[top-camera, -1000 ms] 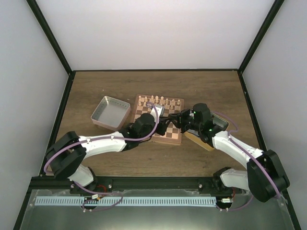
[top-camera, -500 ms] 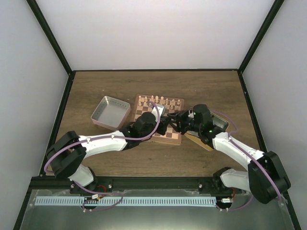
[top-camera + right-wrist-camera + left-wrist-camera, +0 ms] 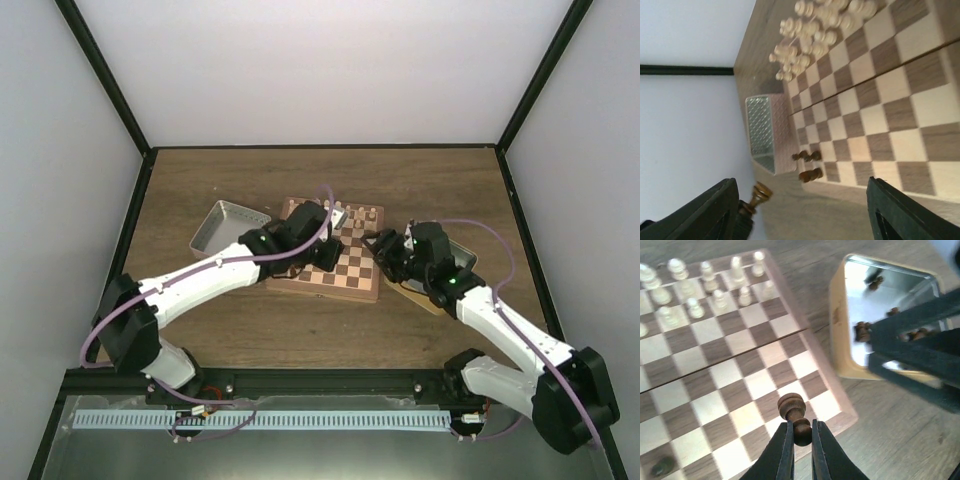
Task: Set up the chess pieces on the board
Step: Place the chess piece on the chessboard.
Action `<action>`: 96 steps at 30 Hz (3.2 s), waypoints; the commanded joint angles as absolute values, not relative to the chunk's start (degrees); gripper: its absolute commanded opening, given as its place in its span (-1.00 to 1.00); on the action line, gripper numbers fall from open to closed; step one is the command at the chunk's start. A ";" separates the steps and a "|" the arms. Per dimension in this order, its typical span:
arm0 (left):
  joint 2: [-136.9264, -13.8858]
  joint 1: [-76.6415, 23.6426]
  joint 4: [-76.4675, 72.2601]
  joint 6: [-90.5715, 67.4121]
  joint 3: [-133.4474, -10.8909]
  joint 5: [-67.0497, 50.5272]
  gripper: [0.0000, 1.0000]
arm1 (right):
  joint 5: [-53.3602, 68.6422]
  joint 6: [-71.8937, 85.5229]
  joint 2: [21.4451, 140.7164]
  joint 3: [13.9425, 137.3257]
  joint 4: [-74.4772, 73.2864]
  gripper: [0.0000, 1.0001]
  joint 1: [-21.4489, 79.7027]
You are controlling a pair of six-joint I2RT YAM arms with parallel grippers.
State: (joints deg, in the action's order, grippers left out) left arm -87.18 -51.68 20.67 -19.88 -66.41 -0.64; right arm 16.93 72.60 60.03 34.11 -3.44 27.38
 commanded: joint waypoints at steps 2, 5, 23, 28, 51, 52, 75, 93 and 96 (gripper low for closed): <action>-92.45 -45.84 43.01 -16.35 -74.41 -3.44 -0.92 | 6.11 64.47 56.08 34.87 -11.67 0.44 26.14; -95.74 -42.99 46.15 -15.62 -76.87 -5.10 -0.92 | 4.71 63.33 54.94 34.06 -12.56 0.44 25.84; -107.53 -39.13 51.50 -12.92 -81.98 -3.12 -0.92 | 6.40 61.96 57.33 32.40 -11.60 0.44 25.75; -108.05 -39.02 51.13 -12.10 -82.00 -4.90 -0.92 | 6.60 61.85 57.98 32.31 -11.50 0.44 25.75; -110.47 -39.02 50.19 -10.80 -83.24 -5.10 -0.55 | 6.05 62.05 57.04 32.54 -13.14 0.43 25.76; -110.26 -39.02 50.48 -10.61 -83.17 -4.46 -0.48 | 5.60 62.22 56.67 32.84 -13.96 0.43 25.75; -108.38 -39.02 49.24 -10.46 -81.74 -2.68 -0.57 | -0.22 58.00 54.29 34.34 -16.61 0.44 25.75; -106.96 -39.02 48.41 -9.67 -81.07 -5.08 -0.51 | -0.11 58.19 54.32 34.03 -16.80 0.44 25.75; -106.40 -39.02 48.43 -9.66 -81.51 -5.36 -0.45 | -0.84 58.01 54.08 34.23 -17.23 0.45 25.75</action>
